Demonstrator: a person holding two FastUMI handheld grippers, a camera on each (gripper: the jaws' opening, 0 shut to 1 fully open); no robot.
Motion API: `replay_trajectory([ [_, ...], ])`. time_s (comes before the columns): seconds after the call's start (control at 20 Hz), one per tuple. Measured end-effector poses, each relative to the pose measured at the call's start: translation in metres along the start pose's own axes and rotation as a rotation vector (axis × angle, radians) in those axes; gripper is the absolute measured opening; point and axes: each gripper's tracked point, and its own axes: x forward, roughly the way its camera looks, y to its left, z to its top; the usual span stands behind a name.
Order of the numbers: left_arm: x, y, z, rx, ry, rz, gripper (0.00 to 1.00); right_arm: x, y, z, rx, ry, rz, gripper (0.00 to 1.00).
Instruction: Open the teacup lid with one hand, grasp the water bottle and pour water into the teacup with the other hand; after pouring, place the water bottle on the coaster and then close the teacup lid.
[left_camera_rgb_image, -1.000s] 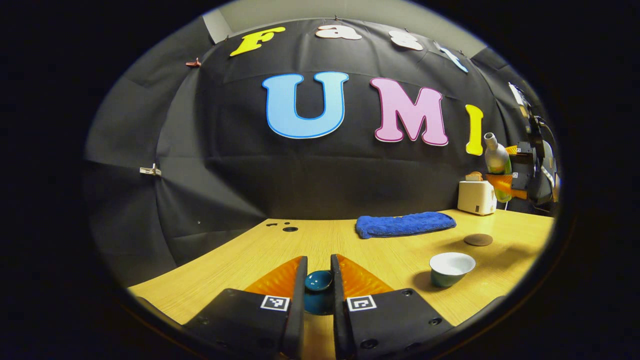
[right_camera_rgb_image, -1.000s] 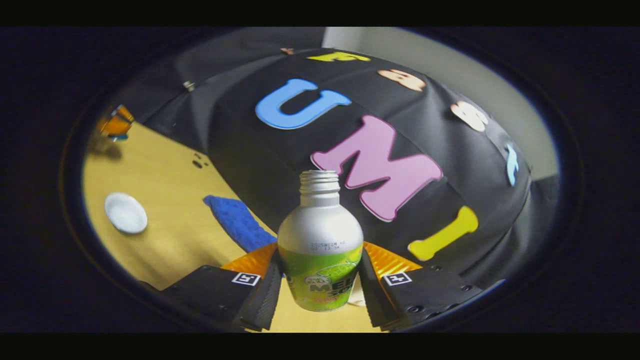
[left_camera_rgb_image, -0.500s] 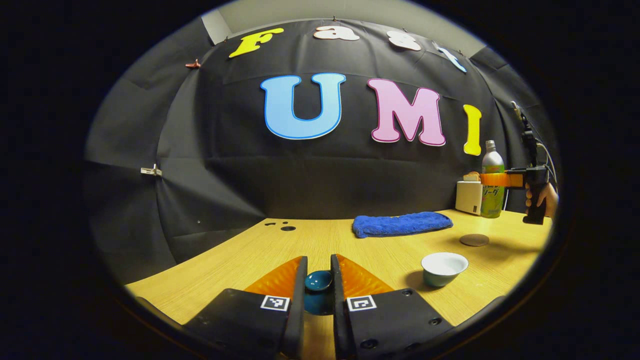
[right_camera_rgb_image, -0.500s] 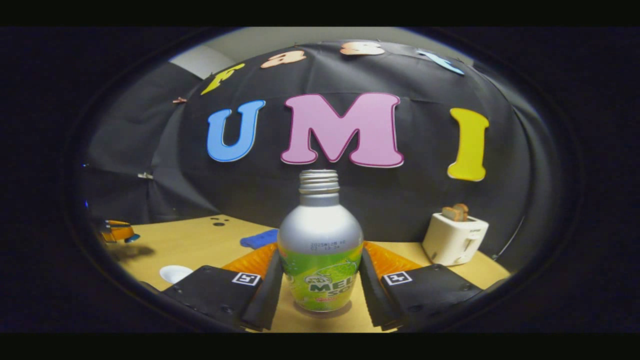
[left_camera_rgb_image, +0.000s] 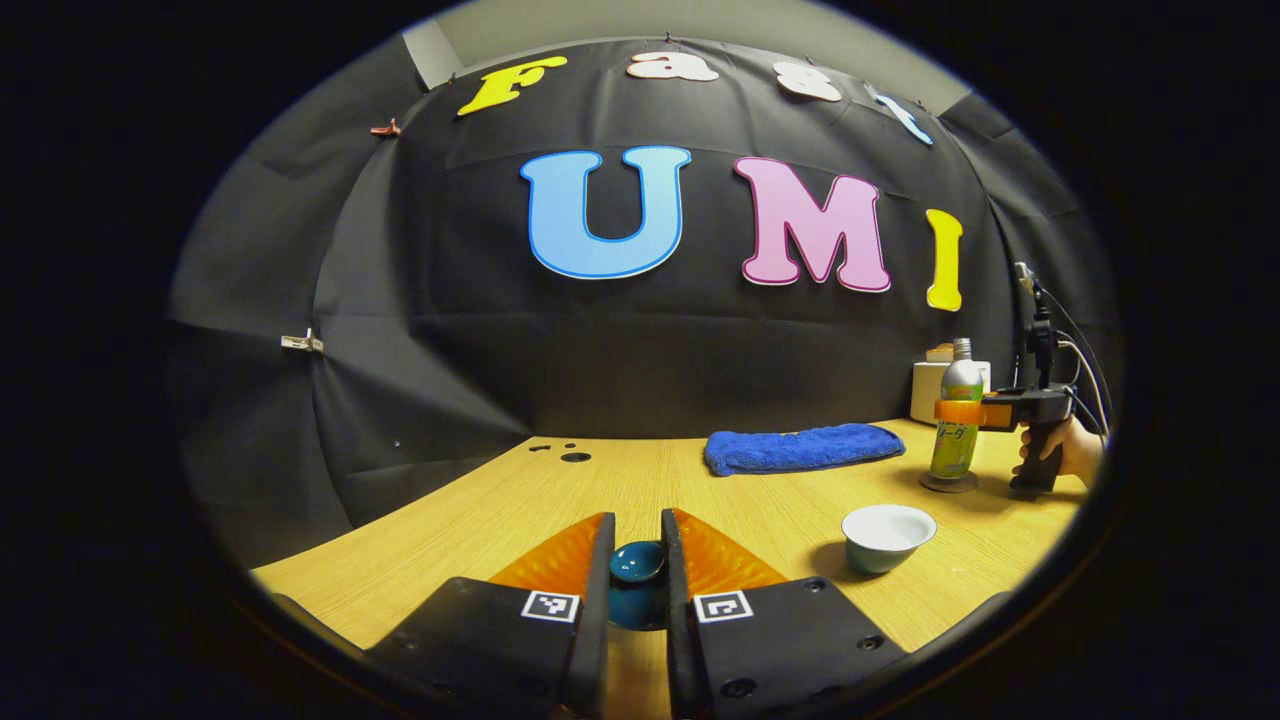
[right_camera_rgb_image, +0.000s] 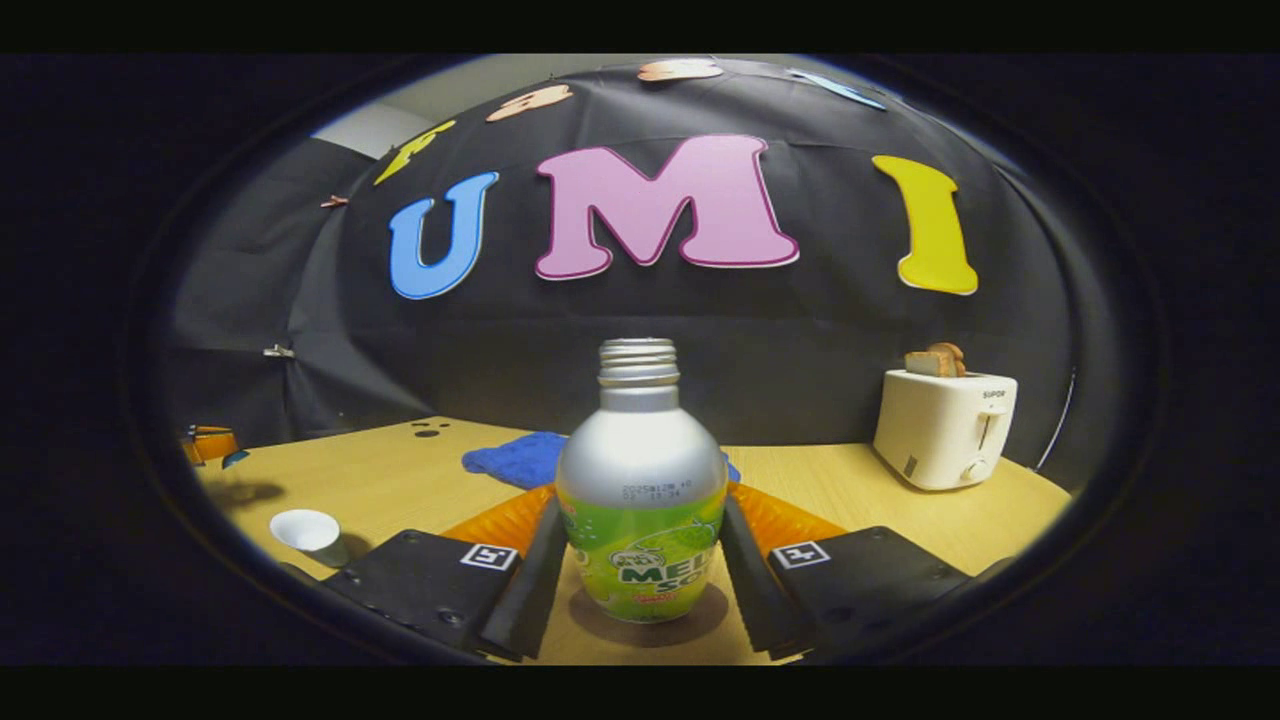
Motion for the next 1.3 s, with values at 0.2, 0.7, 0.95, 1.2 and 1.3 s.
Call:
replay_trajectory([
  [0.2, 0.000, 0.000, 0.000, 0.000, 0.000, 0.000, 0.28, 0.002, -0.004, -0.004, 0.008, 0.004, -0.009, 0.78],
  [0.7, -0.001, 0.000, 0.000, 0.000, 0.000, 0.000, 0.27, -0.003, -0.007, -0.019, 0.000, 0.068, -0.018, 1.00],
  [0.95, 0.000, 0.001, 0.001, 0.000, 0.000, 0.003, 0.28, -0.018, -0.010, -0.027, -0.038, 0.122, -0.056, 1.00],
  [1.2, -0.001, 0.002, 0.000, -0.001, 0.001, 0.010, 0.28, -0.046, -0.009, -0.016, -0.086, 0.088, -0.068, 1.00],
  [1.3, 0.000, 0.002, 0.000, -0.001, 0.001, 0.010, 0.28, -0.062, -0.007, -0.011, -0.094, 0.077, -0.070, 0.98],
])
